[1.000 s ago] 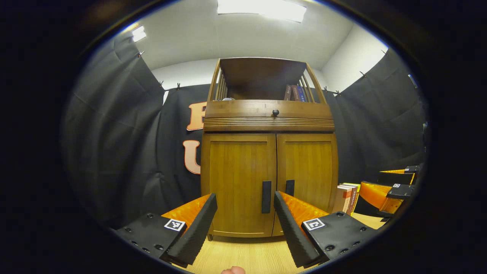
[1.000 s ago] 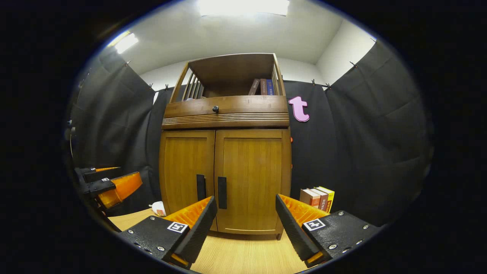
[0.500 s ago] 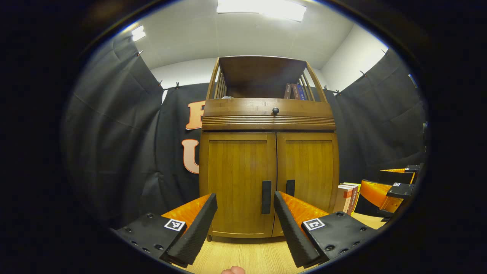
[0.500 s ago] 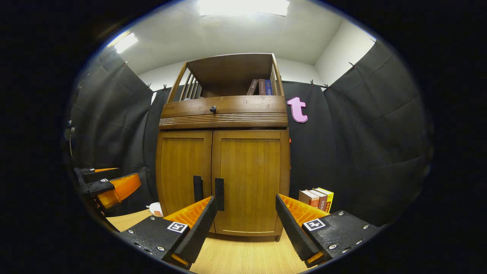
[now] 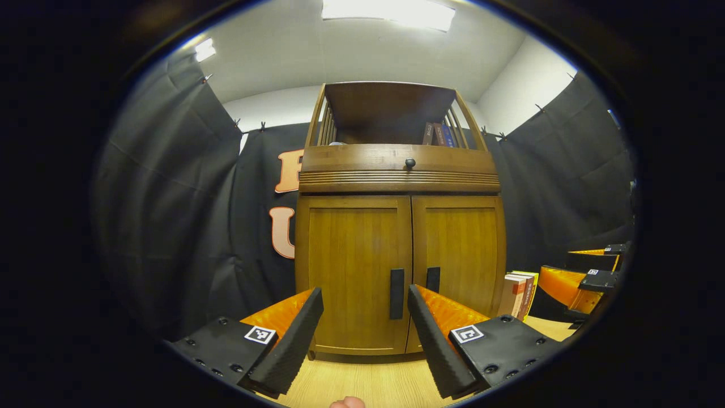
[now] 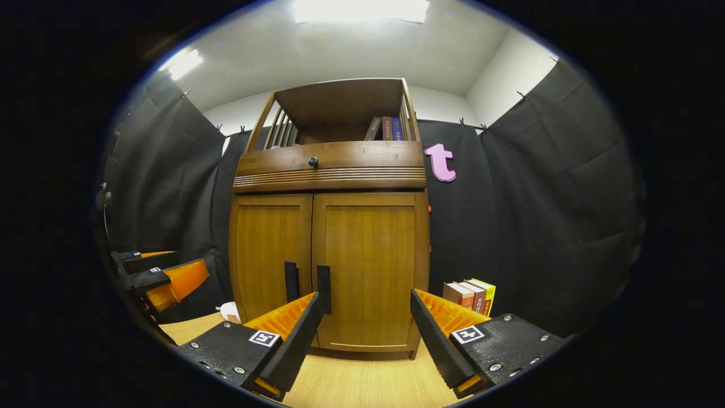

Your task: Open the right door of the double-door shoe cabinet with the right hand, and open the left door with the left hand.

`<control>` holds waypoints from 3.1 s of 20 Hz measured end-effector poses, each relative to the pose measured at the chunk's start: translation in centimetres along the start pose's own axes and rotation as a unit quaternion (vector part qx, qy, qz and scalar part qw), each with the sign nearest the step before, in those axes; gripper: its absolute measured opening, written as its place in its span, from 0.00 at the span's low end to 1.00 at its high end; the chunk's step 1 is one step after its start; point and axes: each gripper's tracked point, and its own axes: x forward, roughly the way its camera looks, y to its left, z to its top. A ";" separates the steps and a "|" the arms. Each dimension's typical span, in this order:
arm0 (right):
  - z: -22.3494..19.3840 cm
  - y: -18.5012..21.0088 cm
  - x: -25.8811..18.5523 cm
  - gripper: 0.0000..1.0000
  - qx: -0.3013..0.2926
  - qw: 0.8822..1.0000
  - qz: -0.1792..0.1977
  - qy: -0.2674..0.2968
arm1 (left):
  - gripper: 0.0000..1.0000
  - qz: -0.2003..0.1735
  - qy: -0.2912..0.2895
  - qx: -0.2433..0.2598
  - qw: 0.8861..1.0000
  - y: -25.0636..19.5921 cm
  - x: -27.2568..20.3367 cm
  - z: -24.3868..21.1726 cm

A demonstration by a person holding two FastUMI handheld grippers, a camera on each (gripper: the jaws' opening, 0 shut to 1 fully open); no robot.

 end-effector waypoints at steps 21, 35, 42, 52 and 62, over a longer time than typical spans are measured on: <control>-0.6 0.6 0.7 0.94 0.004 1.000 0.003 0.004 | 0.97 0.007 0.001 -0.001 1.000 0.3 0.2 -0.8; -0.8 5.4 15.7 0.94 0.036 0.997 0.071 0.005 | 0.97 0.031 0.010 -0.003 0.999 2.2 -0.9 -1.4; -7.2 8.8 22.8 0.94 0.033 0.996 0.072 0.051 | 0.98 0.049 0.014 -0.001 0.999 3.7 -1.5 -2.0; -10.6 9.1 26.4 0.71 0.031 0.996 0.037 0.073 | 0.98 0.055 0.020 -0.004 0.998 5.1 -1.0 -2.8; -10.9 10.2 26.7 0.31 0.032 0.997 0.032 0.060 | 0.98 0.054 0.016 0.003 0.998 5.7 -0.8 -2.5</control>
